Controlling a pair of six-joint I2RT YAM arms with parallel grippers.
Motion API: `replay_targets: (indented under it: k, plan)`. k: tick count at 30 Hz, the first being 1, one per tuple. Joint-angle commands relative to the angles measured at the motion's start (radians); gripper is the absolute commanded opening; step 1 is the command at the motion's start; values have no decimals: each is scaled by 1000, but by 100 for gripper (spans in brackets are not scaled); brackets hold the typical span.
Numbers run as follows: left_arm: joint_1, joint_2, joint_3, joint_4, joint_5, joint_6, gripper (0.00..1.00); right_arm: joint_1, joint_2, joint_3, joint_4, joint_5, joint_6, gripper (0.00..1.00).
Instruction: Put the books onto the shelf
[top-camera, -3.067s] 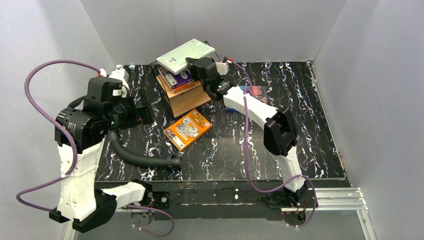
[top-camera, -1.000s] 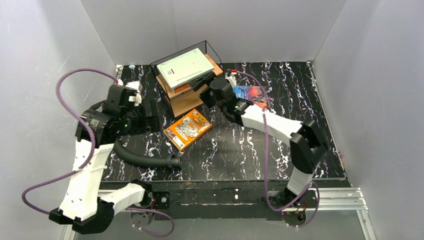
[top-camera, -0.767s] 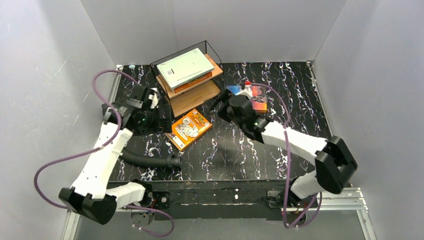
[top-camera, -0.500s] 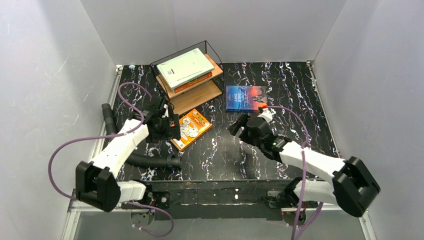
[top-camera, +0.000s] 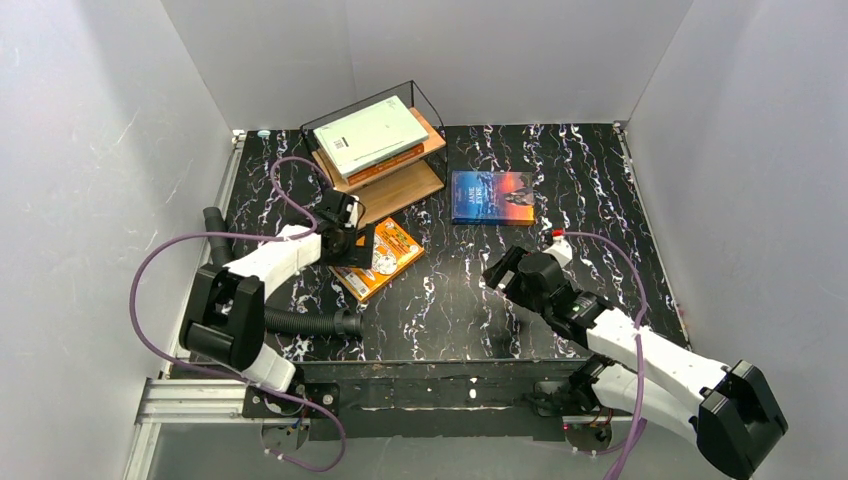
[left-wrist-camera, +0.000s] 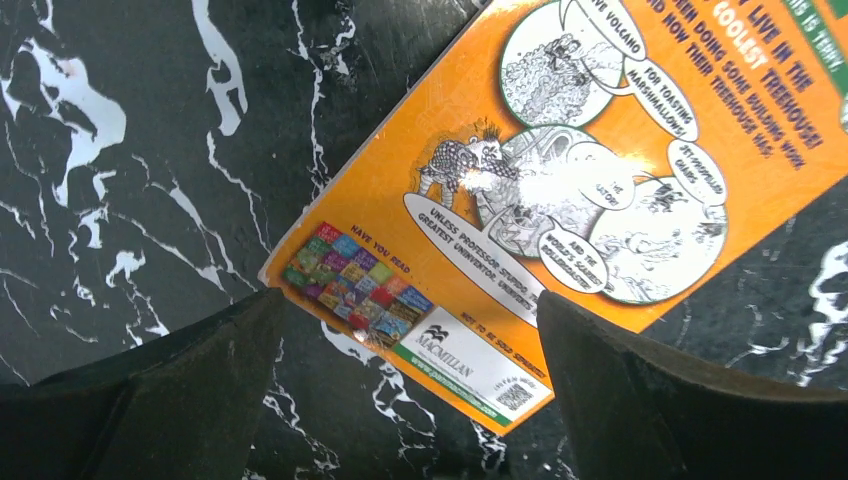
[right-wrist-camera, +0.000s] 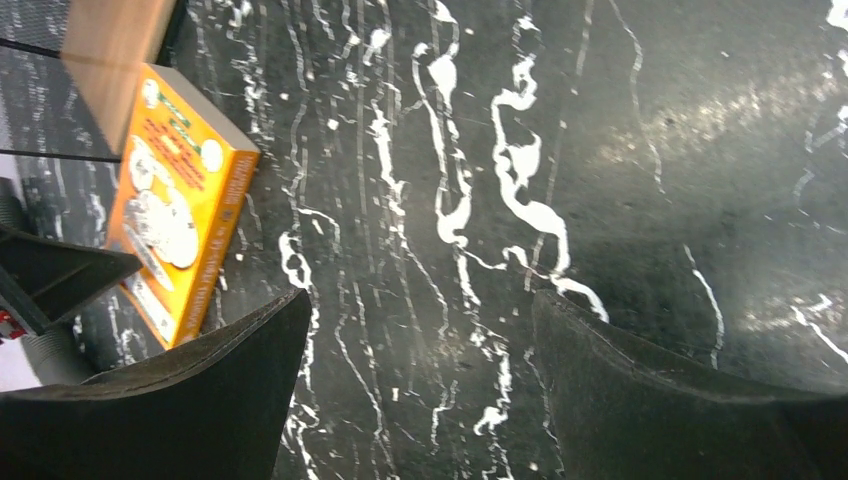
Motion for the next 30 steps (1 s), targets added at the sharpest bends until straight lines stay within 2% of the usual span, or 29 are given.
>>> replay_targets:
  k: [1,9,11,14,17,18,20,24,27,30]
  plan:
    - [14,58,18,1,82,153,98,-8,-34,-21,-24,25,26,89]
    - [53,91,-32,59,276,97,99,-10,-61,-51,-49,56,58,88]
    - [44,77,-79,59,385,40,99,-10,-55,-53,-33,53,67,88]
    - [-64,64,-116,78,393,17,99,-9,-29,-52,12,26,61,88]
    - [-235,103,-54,49,376,5,99,-9,13,-37,71,-61,99,88]
    - [-273,87,-35,41,419,6,99,-12,29,-28,79,-96,113,88]
    - [-289,47,-27,32,432,23,99,-19,35,-28,86,-117,124,88]
    - [-293,2,63,-86,336,31,99,-45,19,-41,92,-144,123,88]
    - [-292,46,190,-218,215,48,99,-74,5,-51,95,-169,116,87]
    - [-291,94,256,-236,125,53,99,-87,7,-42,92,-184,107,88]
